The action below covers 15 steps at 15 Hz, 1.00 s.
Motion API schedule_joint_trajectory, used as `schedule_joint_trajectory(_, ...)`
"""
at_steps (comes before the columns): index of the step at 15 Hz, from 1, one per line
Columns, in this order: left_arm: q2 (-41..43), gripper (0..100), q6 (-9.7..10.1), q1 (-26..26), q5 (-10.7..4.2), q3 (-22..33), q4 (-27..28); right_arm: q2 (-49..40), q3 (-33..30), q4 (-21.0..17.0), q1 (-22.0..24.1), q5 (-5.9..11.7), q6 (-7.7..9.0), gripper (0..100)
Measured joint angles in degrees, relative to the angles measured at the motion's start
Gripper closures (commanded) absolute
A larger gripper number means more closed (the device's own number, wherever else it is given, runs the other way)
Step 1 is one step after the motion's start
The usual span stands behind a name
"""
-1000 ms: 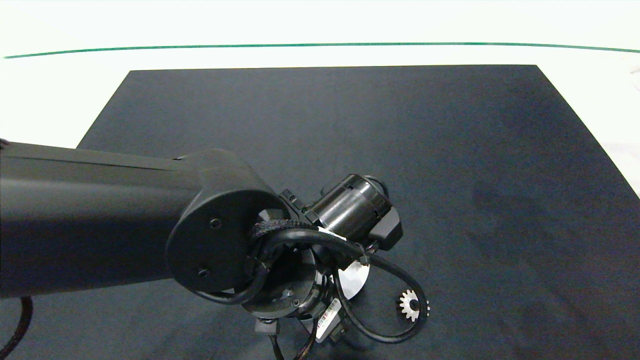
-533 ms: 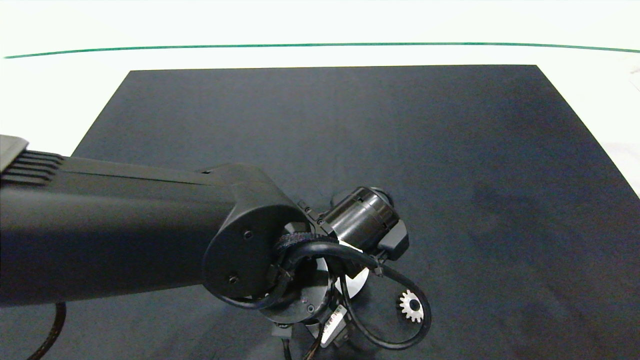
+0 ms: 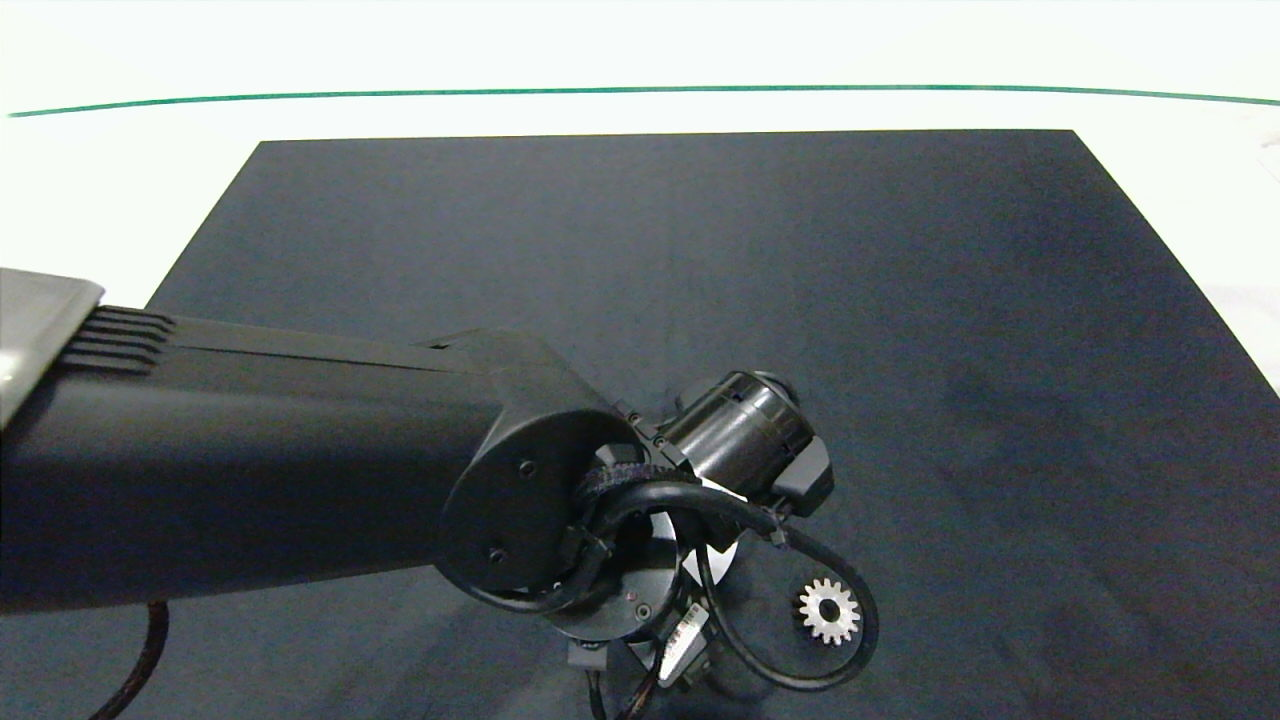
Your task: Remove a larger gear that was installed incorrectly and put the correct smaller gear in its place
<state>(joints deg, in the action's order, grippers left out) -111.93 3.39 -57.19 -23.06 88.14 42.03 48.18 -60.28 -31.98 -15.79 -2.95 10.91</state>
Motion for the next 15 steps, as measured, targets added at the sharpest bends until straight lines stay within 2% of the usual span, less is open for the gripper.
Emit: schedule_joint_trajectory(15, -0.69, 35, -0.01, -0.39, -0.06, -0.02, -0.63, 0.00, 0.00, 0.00, 0.00, 0.00, 0.00, 0)
